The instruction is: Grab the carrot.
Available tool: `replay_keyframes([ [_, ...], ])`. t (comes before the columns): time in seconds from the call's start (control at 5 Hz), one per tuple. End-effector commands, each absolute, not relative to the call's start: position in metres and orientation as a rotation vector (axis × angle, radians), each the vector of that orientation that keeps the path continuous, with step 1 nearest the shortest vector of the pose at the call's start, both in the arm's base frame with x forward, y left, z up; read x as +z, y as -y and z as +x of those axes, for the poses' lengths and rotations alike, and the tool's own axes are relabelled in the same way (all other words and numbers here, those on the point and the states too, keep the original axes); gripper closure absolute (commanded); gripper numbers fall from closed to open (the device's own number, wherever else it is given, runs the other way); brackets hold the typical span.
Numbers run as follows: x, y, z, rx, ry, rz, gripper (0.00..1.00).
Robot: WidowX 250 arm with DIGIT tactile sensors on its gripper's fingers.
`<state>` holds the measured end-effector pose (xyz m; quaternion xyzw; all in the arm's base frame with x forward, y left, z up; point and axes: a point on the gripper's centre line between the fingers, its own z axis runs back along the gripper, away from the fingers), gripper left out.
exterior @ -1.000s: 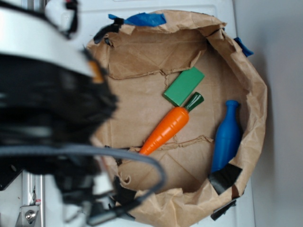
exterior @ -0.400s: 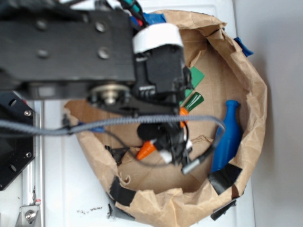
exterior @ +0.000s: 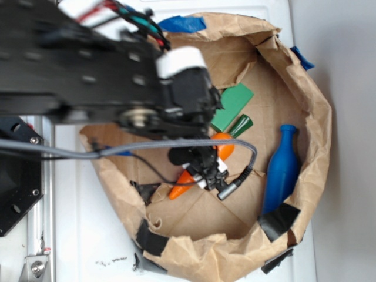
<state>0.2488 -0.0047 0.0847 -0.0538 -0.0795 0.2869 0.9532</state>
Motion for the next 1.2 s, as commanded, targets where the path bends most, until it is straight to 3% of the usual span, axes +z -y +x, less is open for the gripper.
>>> replay_keyframes([
  [0.0, 0.072, 0.026, 0.274, 0.615, 0.199, -0.118, 0.0],
  [0.2, 0.06, 0.038, 0.279, 0.61, 0.212, -0.103, 0.0],
  [0.4, 0.044, 0.044, 0.279, 0.575, 0.233, -0.037, 0.23],
  [0.6, 0.033, 0.041, 0.272, 0.574, 0.232, -0.015, 1.0],
  [1.0, 0.033, 0.033, 0.263, 0.556, 0.217, -0.019, 1.0],
])
